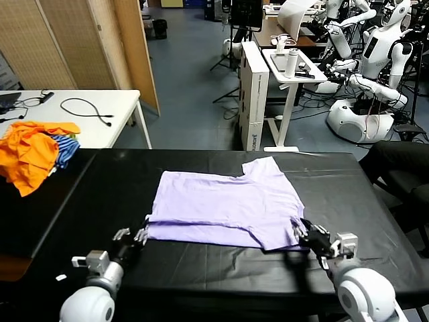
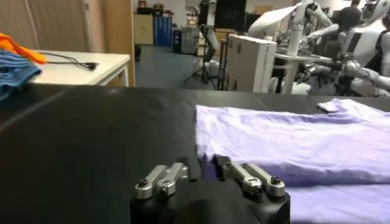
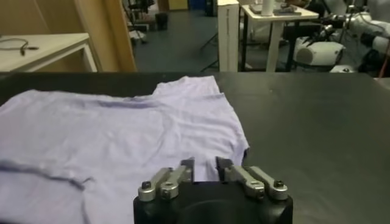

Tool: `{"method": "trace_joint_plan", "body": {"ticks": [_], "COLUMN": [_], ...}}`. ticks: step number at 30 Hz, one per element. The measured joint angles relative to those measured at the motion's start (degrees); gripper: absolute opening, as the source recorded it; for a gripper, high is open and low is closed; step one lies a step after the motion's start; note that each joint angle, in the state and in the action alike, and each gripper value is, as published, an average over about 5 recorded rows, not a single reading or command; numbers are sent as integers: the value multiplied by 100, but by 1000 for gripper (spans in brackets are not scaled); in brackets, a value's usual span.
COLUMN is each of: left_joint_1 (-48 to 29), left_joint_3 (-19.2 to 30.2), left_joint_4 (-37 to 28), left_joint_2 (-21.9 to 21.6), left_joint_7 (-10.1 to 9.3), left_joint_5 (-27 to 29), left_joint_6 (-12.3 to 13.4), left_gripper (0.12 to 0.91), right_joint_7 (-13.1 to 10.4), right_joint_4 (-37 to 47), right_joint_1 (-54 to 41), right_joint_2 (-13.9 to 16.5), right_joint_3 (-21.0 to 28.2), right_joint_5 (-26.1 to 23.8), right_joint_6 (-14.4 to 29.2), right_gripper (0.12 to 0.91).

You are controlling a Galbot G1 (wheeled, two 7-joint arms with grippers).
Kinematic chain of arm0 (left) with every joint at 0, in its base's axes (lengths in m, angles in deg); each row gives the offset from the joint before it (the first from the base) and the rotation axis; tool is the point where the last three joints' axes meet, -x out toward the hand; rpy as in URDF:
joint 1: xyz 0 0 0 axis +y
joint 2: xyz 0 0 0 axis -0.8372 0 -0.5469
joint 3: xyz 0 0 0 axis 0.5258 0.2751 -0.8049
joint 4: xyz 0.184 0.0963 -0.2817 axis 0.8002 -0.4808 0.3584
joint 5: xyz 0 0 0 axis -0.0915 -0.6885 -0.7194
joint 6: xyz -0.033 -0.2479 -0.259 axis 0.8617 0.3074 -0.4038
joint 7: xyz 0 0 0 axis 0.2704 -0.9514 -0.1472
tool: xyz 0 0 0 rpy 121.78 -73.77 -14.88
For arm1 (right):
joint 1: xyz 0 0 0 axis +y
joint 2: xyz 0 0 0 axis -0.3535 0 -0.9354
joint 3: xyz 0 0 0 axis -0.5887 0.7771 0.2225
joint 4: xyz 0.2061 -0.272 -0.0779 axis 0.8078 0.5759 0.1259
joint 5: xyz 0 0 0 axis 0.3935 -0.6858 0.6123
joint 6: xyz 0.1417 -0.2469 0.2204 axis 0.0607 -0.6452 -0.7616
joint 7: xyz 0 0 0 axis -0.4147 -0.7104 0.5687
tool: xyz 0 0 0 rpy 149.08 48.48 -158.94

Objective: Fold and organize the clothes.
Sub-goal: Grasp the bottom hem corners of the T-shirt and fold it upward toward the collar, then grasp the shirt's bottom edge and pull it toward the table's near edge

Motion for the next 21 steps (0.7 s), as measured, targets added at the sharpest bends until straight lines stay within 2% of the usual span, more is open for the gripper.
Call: {"method": "trace_joint_plan", "body": {"ticks": [3,12,17,19,21], "left_joint_1": [105,327,395,403,396], "left_joint_3": [0,27,31,36,44], "left_joint_4": [87,105,73,70,58], "left_joint_2": [67,285,340,357,367], "left_joint_7": [-1,13,30,37,41], "left_joint_5": [15,84,83,82,81], "left_joint_6": [3,50,69,71,71], "left_gripper": [895,907,904,879,812], "right_joint_7": [40,69,96,116,133], "right_joint_4": [-50,41,133,174,198], "right_joint_1": [202,380,399,389,385], "right_joint_2": [5,19,32,31,30], "right_joint_3": [-61,-114,-119,-110,-101], "right_joint_5": [-73,-152,-177,-203,-223], "right_joint_6": [81,164,182,197,205], "right_gripper": [904,888,785,731,642]}}
